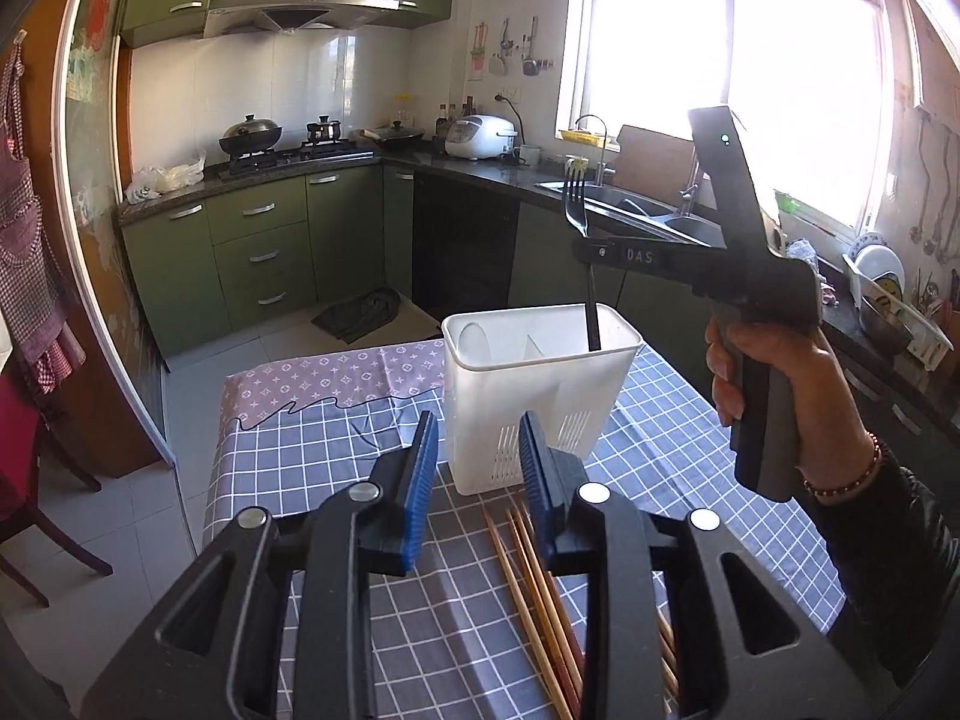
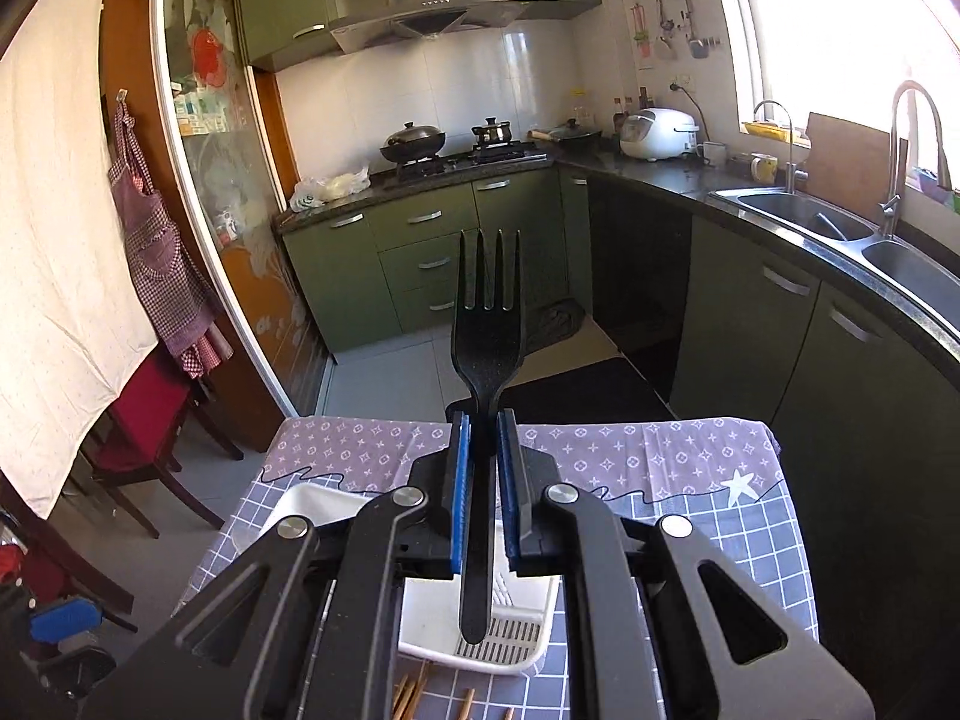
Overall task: Organize utensils
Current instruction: 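Lower the fork into the white holder and open the right gripper, then grasp one wooden chopstick with the left gripper and lift it upright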
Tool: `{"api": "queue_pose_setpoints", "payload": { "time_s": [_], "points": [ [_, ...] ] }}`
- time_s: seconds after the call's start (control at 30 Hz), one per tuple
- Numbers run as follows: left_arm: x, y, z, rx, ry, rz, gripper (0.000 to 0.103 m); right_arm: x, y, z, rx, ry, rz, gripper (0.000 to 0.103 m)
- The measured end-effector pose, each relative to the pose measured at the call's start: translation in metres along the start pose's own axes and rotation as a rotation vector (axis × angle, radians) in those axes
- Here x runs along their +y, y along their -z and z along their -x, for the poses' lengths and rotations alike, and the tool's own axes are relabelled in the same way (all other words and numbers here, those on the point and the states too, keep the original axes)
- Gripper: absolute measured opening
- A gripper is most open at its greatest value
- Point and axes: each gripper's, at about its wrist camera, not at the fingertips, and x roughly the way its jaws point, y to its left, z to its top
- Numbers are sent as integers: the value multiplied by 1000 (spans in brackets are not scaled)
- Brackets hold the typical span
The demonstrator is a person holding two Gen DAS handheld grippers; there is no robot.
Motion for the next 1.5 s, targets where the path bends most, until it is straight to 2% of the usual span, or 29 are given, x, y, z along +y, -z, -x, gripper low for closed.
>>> {"api": "queue_pose_setpoints", "payload": {
  "time_s": [0.13, 0.2, 0.3, 0.4, 0.47, 0.53, 0.57, 0.63, 0.73, 0.8, 0.83, 0.87, 0.93, 1.1, 1.27, 1.5],
  "points": [
    [-4, 3, -10, 30, 10, 0, 27, 4, 21, 8, 11, -5, 27, 11],
    [-6, 5, -13, 48, 16, -1, 27, 3, 30, 12, 17, 5, 35, 17],
    [-10, 8, -15, 65, 12, -5, 28, 1, 40, 21, 27, 3, 28, 18],
    [-14, 13, -16, 87, 11, -12, 35, -4, 43, 38, 14, -21, 14, 18],
    [-16, 15, -18, 109, 4, -17, 36, -7, 46, 57, -1, -38, 8, 18],
    [-18, 17, -22, 140, -5, -19, 36, -12, 53, 78, 0, -47, 3, 28],
    [-19, 19, -25, 163, -9, -16, 36, -15, 56, 87, 9, -55, 2, 34],
    [-19, 24, -37, 231, -14, -5, 36, -20, 68, 102, 43, -58, 2, 35],
    [-15, 37, -65, 379, -17, 37, 36, -34, 94, 111, 135, -62, -8, 35],
    [-13, 49, -87, 485, -2, 66, 29, -46, 113, 111, 203, -60, -14, 34],
    [-12, 55, -98, 534, 3, 78, 18, -52, 121, 110, 229, -49, -15, 34],
    [-11, 61, -108, 573, 2, 90, 13, -57, 129, 108, 253, -32, -11, 34],
    [-9, 68, -123, 629, 0, 115, 11, -69, 144, 106, 293, -14, -19, 34],
    [-14, 72, -144, 687, 6, 130, 11, -92, 169, 98, 356, -31, -71, 34],
    [-20, 69, -164, 718, -49, 111, 11, -97, 176, 93, 381, -54, -89, 35],
    [-27, 70, -185, 764, -71, 104, 11, -99, 177, 94, 382, -60, -86, 34]
  ]
}}
